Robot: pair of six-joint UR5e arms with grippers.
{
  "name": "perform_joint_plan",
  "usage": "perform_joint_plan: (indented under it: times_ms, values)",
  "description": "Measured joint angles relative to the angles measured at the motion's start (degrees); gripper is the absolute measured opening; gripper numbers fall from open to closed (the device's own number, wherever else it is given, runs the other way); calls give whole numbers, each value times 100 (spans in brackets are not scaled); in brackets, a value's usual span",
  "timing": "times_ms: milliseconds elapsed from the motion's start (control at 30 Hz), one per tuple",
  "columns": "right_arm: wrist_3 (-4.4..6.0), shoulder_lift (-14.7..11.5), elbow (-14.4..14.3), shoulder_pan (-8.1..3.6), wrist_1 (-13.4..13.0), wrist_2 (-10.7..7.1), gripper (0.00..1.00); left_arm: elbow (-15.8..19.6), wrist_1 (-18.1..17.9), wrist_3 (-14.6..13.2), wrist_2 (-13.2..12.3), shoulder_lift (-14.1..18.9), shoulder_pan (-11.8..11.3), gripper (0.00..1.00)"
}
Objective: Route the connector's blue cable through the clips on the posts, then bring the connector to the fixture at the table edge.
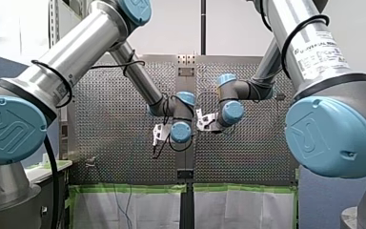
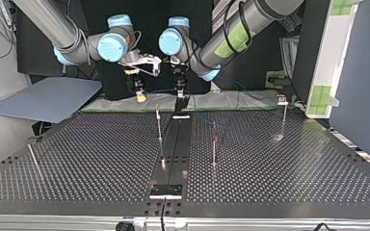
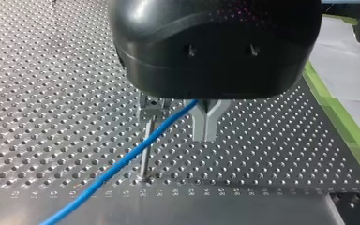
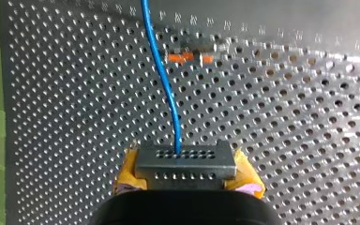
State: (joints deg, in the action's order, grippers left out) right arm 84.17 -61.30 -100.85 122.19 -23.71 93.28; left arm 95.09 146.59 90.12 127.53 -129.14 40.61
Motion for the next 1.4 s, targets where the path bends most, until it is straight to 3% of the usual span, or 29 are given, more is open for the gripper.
perform_joint_plan:
  times_ms: [200,500,833,1100,1400]
  values:
    - [-26,11,-1,-147,-218,-43,0,-136,33,7,-11,-183,-1,0]
    - [-31,31,-1,-318,-375,-266,0,-423,179,15,-17,-225,12,0]
    - [-49,149,-1,-410,-398,-385,0,-527,231,33,-13,-247,-38,0]
    - [-48,185,-1,-484,-448,-446,0,-668,289,84,29,-485,-20,0]
    - [72,203,-1,-622,-584,-589,0,-903,315,135,9,-536,-4,0]
